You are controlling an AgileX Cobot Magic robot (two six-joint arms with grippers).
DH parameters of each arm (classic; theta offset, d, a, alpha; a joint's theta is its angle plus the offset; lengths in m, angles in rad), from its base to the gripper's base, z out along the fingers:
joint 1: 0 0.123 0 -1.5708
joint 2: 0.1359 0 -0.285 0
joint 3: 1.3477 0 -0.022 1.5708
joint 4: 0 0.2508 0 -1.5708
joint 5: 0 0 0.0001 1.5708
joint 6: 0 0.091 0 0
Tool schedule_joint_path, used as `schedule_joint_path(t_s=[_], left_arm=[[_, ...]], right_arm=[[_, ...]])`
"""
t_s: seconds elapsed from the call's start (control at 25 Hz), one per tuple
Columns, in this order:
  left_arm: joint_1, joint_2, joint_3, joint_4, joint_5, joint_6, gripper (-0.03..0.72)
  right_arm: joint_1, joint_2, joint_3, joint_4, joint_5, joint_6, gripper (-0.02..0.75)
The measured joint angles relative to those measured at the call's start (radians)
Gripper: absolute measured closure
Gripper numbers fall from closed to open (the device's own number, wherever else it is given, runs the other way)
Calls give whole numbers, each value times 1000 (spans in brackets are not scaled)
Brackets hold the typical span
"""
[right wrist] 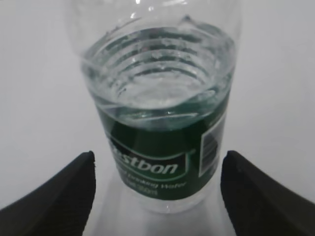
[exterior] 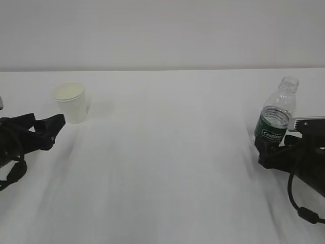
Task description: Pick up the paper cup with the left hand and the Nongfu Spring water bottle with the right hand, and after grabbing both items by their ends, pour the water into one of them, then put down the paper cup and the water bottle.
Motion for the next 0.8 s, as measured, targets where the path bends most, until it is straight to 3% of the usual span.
schedule_joint_path(t_s=[0.8], left_arm=[[0,0,0,-10,0,2,102]], right_arm=[[0,14,-148,-2,75,0,145]])
